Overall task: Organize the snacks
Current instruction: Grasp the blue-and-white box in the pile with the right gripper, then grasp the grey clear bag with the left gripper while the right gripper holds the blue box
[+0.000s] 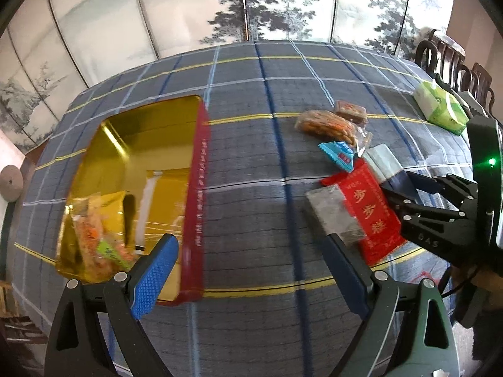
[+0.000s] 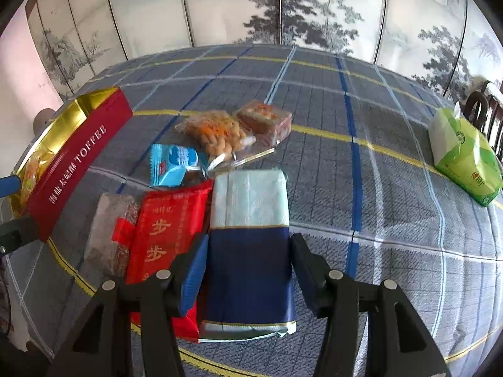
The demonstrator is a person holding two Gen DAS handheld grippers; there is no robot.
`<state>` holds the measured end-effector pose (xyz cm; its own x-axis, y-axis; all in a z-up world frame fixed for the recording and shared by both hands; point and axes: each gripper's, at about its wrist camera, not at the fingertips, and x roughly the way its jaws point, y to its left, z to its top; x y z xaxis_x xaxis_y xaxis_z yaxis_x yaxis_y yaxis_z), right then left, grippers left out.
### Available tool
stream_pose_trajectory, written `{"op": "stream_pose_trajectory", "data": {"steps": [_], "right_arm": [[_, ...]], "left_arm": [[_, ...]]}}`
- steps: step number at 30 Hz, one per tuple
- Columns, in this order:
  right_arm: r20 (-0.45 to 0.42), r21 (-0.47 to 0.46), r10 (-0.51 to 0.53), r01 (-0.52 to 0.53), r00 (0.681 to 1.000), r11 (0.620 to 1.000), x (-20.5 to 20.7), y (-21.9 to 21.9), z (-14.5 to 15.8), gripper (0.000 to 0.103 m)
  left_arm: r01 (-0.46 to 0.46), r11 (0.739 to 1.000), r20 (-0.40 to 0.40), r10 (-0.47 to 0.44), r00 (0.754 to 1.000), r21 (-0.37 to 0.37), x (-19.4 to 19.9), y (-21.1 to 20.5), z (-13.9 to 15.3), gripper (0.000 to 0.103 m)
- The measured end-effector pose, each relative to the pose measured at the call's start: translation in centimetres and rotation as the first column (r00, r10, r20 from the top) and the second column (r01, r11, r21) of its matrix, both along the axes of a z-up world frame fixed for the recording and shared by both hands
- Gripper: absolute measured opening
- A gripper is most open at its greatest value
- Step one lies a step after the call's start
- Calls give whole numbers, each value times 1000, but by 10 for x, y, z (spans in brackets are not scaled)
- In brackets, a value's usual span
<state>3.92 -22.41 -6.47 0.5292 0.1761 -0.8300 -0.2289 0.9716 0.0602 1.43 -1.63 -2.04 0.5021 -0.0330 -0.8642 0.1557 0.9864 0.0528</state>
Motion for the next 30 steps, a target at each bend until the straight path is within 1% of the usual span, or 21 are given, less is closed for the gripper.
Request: {"op": "stream_pose_trajectory", "data": {"steps": [3, 6, 10, 16, 21, 25, 27, 29, 30], "right_arm": [[1, -3, 5, -5, 1000, 1000, 0, 0, 0, 55], [13, 2, -2, 2, 1000, 1000, 1, -2, 0, 50], [25, 4, -15, 15, 1000, 1000, 1, -10, 0, 50], [55, -16, -94, 95, 994, 995, 7, -37, -2, 50], [81, -19, -176, 178, 981, 984, 13, -65, -5, 50], [92, -23, -215, 218, 972, 976, 15, -74, -6, 50], [93, -31, -218, 222, 972, 975, 16, -73, -6, 51], [92, -36, -218, 222, 972, 974, 17, -72, -6, 51], [92, -35, -218, 222, 972, 974, 17, -72, -6, 51]], "left_arm": [[-1, 1000, -11, 1, 1000, -18, 2, -6, -2, 91], [0, 1000, -16, 0, 1000, -20, 3, -13, -5, 91], [-1, 999, -20, 1, 1000, -35, 5, -18, -7, 91], [-15, 997, -42, 12, 999, -72, 10, -23, -10, 91], [-26, 994, -68, 19, 998, -104, 15, -31, -14, 91], [-43, 992, -84, 33, 996, -116, 20, -38, -18, 91], [-57, 991, -100, 45, 994, -119, 23, -40, -22, 88], [-62, 989, -114, 47, 992, -133, 25, -42, -26, 77], [-65, 989, -123, 49, 991, -133, 27, -42, -28, 73]]}}
